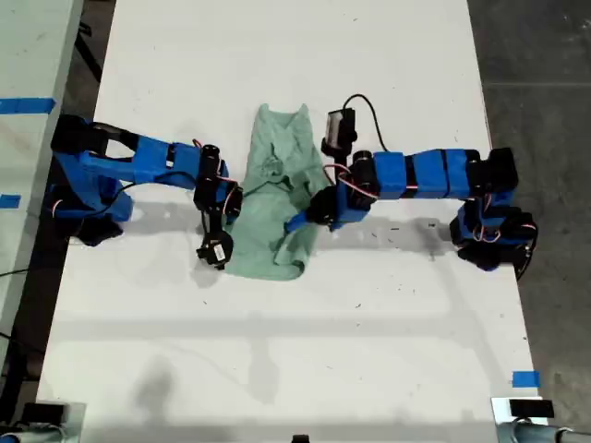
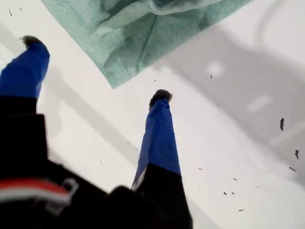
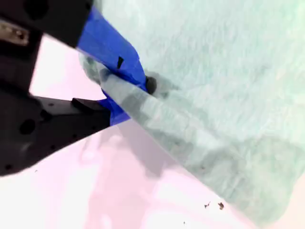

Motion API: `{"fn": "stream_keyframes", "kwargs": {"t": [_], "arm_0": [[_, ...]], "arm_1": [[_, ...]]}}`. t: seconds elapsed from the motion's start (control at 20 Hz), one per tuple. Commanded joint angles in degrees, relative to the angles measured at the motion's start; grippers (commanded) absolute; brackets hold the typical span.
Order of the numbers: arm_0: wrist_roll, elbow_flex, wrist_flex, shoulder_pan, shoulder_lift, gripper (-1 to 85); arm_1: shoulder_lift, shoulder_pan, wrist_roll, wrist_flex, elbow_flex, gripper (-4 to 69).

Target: Fold tshirt

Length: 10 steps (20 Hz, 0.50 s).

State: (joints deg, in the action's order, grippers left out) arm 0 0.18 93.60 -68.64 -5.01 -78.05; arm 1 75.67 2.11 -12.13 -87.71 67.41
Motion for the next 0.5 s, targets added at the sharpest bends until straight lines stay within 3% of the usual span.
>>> {"fn": "stream_keyframes", "kwargs": {"t": [0.0, 0.15, 0.45], "arm_0": [[2.2, -15.2, -7.9, -0.1, 0.5, 0.0], [5.4, -31.1, -13.5, -0.1, 8.1, 0.0], [9.8, -48.4, -12.5, -0.1, 21.7, 0.0]], "arm_1": [[5.1, -0.8, 0.7, 1.3, -0.4, 37.4], [5.9, -0.8, 0.9, 1.3, 0.4, 37.4], [10.3, -0.8, 1.8, 3.1, 5.5, 37.3]]}}
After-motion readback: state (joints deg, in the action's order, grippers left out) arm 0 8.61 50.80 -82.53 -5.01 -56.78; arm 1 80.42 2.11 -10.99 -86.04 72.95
